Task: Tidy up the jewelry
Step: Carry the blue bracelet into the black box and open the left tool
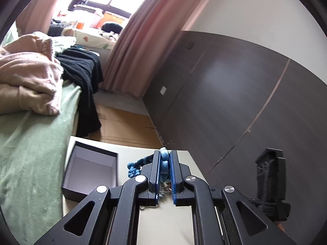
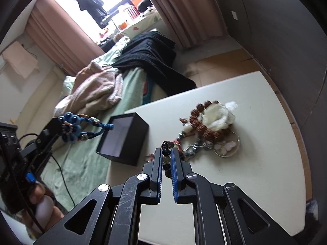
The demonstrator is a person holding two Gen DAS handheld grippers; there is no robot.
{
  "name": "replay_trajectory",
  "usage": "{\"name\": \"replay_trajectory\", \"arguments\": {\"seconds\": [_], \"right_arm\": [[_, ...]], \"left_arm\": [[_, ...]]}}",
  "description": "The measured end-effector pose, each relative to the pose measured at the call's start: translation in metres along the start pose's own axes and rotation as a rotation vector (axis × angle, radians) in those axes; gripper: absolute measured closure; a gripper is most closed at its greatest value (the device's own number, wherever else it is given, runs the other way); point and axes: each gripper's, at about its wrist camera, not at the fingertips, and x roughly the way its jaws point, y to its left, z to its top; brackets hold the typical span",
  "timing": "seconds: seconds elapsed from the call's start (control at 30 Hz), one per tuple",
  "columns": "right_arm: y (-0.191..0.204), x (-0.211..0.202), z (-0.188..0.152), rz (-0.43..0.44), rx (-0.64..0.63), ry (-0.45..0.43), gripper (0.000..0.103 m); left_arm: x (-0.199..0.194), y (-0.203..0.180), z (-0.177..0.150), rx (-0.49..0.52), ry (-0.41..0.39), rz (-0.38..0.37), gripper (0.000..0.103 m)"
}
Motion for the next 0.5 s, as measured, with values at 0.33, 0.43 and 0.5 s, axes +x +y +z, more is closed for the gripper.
{"name": "replay_trajectory", "arguments": {"seconds": [0.33, 0.43, 0.5], "right_arm": [[0.010, 0.007, 0.007, 0.049, 0.004, -0.021, 0.093], [0.015, 0.014, 0.009, 0.066, 0.003, -0.015, 0.093], [0.018, 0.017, 0.011, 0.081, 0.005, -0.012, 0.093]], "left_arm": [[0.013, 0.038, 0.006, -0.124, 0.029, 0.124, 0.091], [0.021, 0.050, 0.007, -0.175, 0.085, 0.172, 0.062], [0.017, 0.057, 0.007, -0.204, 0.061, 0.184, 0.045]]}}
